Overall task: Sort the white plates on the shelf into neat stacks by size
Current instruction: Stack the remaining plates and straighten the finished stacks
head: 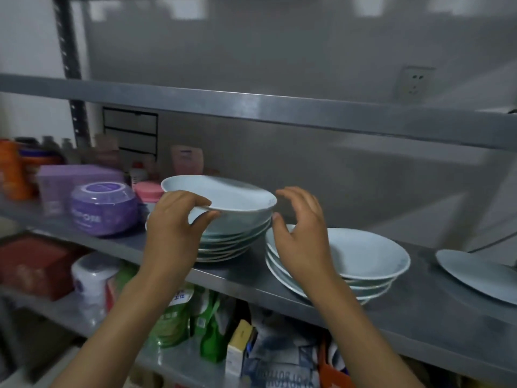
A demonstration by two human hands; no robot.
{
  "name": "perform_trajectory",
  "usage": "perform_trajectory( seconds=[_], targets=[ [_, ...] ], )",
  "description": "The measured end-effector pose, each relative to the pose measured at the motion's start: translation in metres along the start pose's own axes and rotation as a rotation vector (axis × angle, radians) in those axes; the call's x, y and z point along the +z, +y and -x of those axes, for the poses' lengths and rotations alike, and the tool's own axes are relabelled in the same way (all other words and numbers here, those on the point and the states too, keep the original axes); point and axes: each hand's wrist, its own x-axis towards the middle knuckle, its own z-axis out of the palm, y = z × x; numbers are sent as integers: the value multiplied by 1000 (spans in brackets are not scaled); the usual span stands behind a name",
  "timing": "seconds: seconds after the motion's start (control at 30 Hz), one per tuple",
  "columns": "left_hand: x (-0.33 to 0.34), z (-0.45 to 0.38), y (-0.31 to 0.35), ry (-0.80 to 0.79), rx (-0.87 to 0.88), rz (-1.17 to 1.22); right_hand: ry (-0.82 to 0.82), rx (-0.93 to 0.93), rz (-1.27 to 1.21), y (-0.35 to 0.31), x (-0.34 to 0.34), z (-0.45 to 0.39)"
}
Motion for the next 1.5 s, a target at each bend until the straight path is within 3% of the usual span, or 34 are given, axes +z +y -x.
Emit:
perform_trajectory(
  seconds=[0.57,0.9,1.1,1.5],
  targets=[
    [8,31,-43,-52,-82,-54,-35,31,92,5,14,4],
    [6,24,-33,-226,-153,-192,-38,18,110,8,1,8],
    [23,22,23,-253,-15,-87,-2,8,112,14,-31,12],
    [123,39,206,-299,352,207,216,131,262,89,-159,37]
  ],
)
